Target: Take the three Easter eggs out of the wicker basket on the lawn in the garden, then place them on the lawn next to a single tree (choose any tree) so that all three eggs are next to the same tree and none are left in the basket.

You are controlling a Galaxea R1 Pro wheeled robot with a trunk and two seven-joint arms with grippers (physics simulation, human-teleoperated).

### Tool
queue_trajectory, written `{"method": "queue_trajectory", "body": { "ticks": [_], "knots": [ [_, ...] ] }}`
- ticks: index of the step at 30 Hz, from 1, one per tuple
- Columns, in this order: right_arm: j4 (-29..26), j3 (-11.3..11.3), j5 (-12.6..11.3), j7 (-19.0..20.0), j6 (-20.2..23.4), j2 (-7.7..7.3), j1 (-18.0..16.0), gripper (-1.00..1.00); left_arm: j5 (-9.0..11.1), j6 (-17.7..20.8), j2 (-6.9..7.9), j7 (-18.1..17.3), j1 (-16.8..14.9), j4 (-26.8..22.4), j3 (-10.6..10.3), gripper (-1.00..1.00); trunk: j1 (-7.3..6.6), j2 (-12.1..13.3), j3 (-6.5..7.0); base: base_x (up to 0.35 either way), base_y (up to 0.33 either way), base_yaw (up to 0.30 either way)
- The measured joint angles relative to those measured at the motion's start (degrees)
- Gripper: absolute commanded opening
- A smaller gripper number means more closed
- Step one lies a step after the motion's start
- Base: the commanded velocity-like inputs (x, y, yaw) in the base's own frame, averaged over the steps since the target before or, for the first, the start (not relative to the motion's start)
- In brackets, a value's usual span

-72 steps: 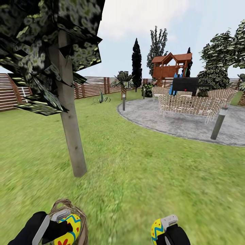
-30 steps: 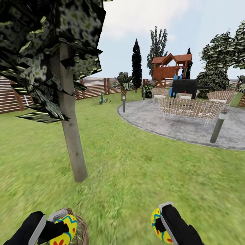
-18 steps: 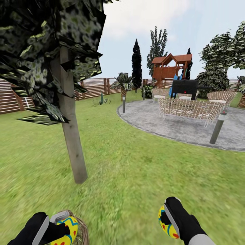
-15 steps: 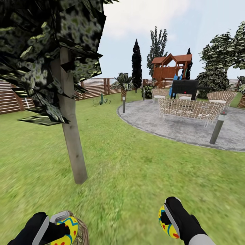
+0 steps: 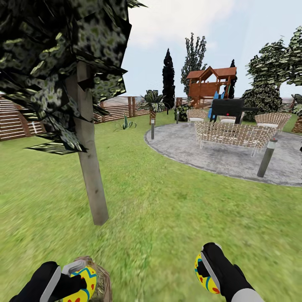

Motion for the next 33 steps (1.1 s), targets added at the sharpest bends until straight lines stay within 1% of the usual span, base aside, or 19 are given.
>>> {"method": "queue_trajectory", "body": {
  "ticks": [2,5,13,24,26,28,30,33],
  "knots": [
    [0.0,0.1,-0.1,0.1,0.0,0.05,0.0,-1.00,0.0,0.0,-0.05,0.0,0.0,0.1,0.0,-1.00,0.00,0.0,0.00,-0.320,-0.113,0.097],
    [0.0,2.8,0.0,-0.1,0.0,0.09,0.0,-1.00,0.0,0.0,-0.22,0.0,0.0,0.1,0.0,-1.00,-0.02,0.0,-0.04,-0.152,-0.275,0.267],
    [0.0,3.0,0.0,-0.1,0.0,0.09,0.0,-1.00,0.0,-0.1,-0.56,0.0,0.0,0.1,0.0,-1.00,-0.03,0.0,-0.05,-0.024,-0.312,0.287],
    [0.0,3.1,0.1,-0.2,0.0,0.09,0.0,-1.00,0.1,-0.1,-0.57,0.0,0.0,0.0,0.1,-1.00,-0.03,0.0,-0.05,0.000,-0.310,0.288],
    [0.1,3.2,0.1,-0.2,0.0,0.15,0.0,-1.00,0.0,0.0,-0.58,0.0,0.0,-0.1,0.1,-1.00,-0.03,0.0,-0.05,0.000,-0.113,0.287],
    [0.1,4.4,0.2,-0.2,0.0,0.12,0.0,-1.00,0.1,0.0,-0.58,-0.3,0.0,-0.2,0.1,-1.00,-0.04,0.0,-0.05,0.000,-0.017,0.288],
    [0.5,4.6,0.2,-0.2,0.0,0.14,0.0,-1.00,0.1,-0.1,-0.56,-0.4,0.0,-0.2,0.1,-1.00,-0.04,0.0,-0.05,0.093,-0.038,0.269],
    [0.6,4.7,0.1,-0.2,0.1,0.15,0.0,-1.00,0.1,0.0,-0.58,-0.4,0.0,0.0,0.1,-1.00,-0.06,0.0,-0.05,0.275,-0.114,0.061]
  ]
}}
